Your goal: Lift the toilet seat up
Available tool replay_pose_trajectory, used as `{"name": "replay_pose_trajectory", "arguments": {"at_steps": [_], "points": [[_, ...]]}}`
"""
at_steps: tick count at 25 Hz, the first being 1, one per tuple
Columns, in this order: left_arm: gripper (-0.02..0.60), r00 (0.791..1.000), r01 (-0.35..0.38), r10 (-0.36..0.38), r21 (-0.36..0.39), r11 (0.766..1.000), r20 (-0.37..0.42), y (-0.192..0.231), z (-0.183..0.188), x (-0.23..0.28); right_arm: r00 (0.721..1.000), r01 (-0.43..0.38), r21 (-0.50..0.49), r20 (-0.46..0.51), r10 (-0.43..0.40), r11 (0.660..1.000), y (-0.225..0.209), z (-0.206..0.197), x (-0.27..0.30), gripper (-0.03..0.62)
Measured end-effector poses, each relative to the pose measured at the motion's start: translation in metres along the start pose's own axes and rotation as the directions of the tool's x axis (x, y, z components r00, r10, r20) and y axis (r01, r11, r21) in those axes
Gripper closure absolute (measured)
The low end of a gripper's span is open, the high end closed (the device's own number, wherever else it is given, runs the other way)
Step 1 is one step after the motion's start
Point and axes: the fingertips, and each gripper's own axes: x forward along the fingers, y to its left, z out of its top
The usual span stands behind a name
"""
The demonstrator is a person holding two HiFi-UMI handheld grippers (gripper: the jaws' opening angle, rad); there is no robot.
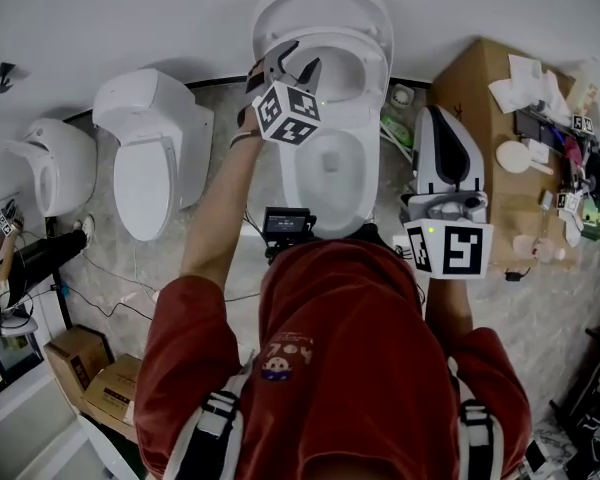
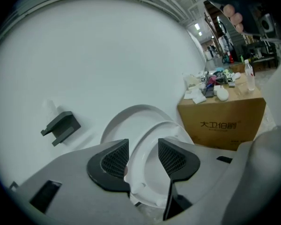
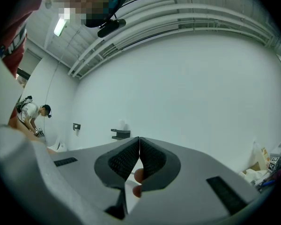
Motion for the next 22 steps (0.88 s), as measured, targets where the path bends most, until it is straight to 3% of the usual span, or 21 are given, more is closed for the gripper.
{"name": "replay_pose_trajectory", "arguments": {"at_steps": [5,9,15,22], "points": [[0.380,0.999,-0.053,0.053,-0.063,0.997,0.000,0.002,-0.007,-0.035,1.000,-0.023,0.007,0.001,0.023,1.000,0.006,0.000,0.004,0.580],[0.381,0.996,-0.091,0.093,-0.156,0.984,0.005,0.000,-0.009,-0.065,0.999,-0.045,0.012,-0.005,0.045,0.999,0.010,-0.001,0.007,0.580],[0.382,0.982,-0.164,0.184,-0.310,0.937,0.035,0.012,-0.006,-0.113,0.997,-0.081,0.013,-0.009,0.082,0.997,0.021,0.002,0.013,0.580],[0.382,0.944,-0.235,0.304,-0.386,0.892,0.129,0.037,0.029,-0.163,0.992,-0.124,0.028,-0.013,0.124,0.992,0.038,0.003,0.018,0.580]]}}
